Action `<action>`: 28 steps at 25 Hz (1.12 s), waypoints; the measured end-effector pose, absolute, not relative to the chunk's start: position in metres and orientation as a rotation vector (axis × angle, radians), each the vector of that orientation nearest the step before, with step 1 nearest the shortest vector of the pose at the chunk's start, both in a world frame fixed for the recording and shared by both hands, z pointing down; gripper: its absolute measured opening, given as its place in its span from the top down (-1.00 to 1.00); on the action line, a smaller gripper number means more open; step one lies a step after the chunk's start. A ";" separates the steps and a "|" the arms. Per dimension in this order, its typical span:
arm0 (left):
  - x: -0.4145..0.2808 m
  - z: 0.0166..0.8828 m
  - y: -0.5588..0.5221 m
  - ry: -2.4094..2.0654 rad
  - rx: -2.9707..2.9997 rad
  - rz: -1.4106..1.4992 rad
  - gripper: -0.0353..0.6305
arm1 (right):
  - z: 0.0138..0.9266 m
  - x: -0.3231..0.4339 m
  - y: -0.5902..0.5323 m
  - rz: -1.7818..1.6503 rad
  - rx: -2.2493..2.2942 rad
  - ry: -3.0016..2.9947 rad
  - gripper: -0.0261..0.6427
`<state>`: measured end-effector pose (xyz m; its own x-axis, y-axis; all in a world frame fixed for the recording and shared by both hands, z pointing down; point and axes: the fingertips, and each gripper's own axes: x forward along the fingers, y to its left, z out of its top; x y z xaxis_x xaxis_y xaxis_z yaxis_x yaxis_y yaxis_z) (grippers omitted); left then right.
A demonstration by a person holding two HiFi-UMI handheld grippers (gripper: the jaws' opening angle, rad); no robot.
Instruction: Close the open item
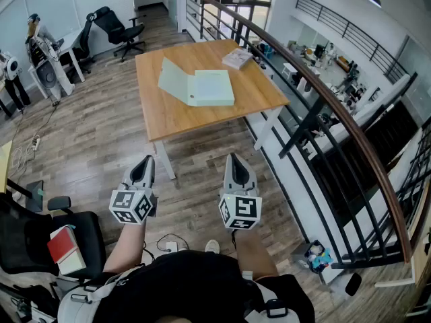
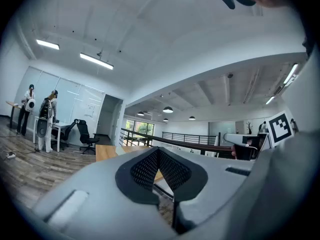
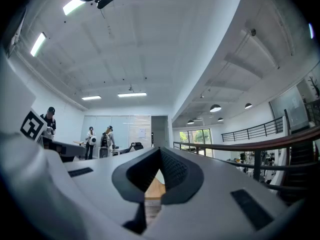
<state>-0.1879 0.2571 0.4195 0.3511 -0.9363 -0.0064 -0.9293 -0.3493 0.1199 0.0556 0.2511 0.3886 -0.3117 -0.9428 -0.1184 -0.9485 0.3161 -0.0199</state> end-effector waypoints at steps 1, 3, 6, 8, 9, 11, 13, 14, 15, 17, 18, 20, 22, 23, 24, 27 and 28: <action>-0.186 0.418 0.257 -1.727 2.509 -0.110 0.89 | 0.388 0.056 0.252 0.080 -1.775 2.454 0.91; -0.181 0.414 0.258 -1.717 2.525 -0.101 0.89 | 0.388 0.057 0.254 0.076 -1.776 2.446 0.91; -0.172 0.409 0.255 -1.712 2.552 -0.085 0.89 | 0.390 0.064 0.253 0.065 -1.774 2.439 0.91; -0.166 0.406 0.253 -1.710 2.565 -0.080 0.89 | 0.391 0.068 0.252 0.059 -1.773 2.435 0.91; -0.163 0.405 0.252 -1.707 2.571 -0.077 0.89 | 0.392 0.071 0.252 0.052 -1.774 2.433 0.91; -0.156 0.403 0.252 -1.696 2.591 -0.072 0.89 | 0.396 0.075 0.252 0.034 -1.780 2.428 0.91; -0.149 0.401 0.251 -1.688 2.611 -0.065 0.89 | 0.400 0.082 0.251 0.018 -1.797 2.418 0.91; -0.145 0.401 0.250 -1.686 2.617 -0.061 0.89 | 0.402 0.086 0.250 0.008 -1.806 2.414 0.91; -0.142 0.400 0.247 -1.684 2.621 -0.056 0.89 | 0.404 0.089 0.247 -0.003 -1.813 2.414 0.91; -0.134 0.399 0.242 -1.681 2.625 -0.045 0.89 | 0.406 0.096 0.243 -0.019 -1.822 2.415 0.91; -0.131 0.400 0.240 -1.680 2.627 -0.039 0.89 | 0.406 0.100 0.241 -0.020 -1.826 2.413 0.91; -0.123 0.400 0.235 -1.679 2.633 -0.026 0.89 | 0.407 0.109 0.237 -0.022 -1.830 2.402 0.91; -0.115 0.401 0.229 -1.679 2.639 -0.010 0.89 | 0.407 0.117 0.233 -0.020 -1.831 2.391 0.91; -0.111 0.402 0.226 -1.680 2.640 -0.003 0.89 | 0.407 0.122 0.230 -0.016 -1.831 2.387 0.91; -0.107 0.402 0.223 -1.682 2.642 0.004 0.89 | 0.407 0.127 0.228 -0.012 -1.830 2.384 0.91; -0.093 0.401 0.213 -1.694 2.658 0.036 0.89 | 0.405 0.142 0.219 0.004 -1.822 2.379 0.91; -0.087 0.401 0.210 -1.698 2.668 0.053 0.89 | 0.405 0.147 0.216 0.008 -1.819 2.379 0.91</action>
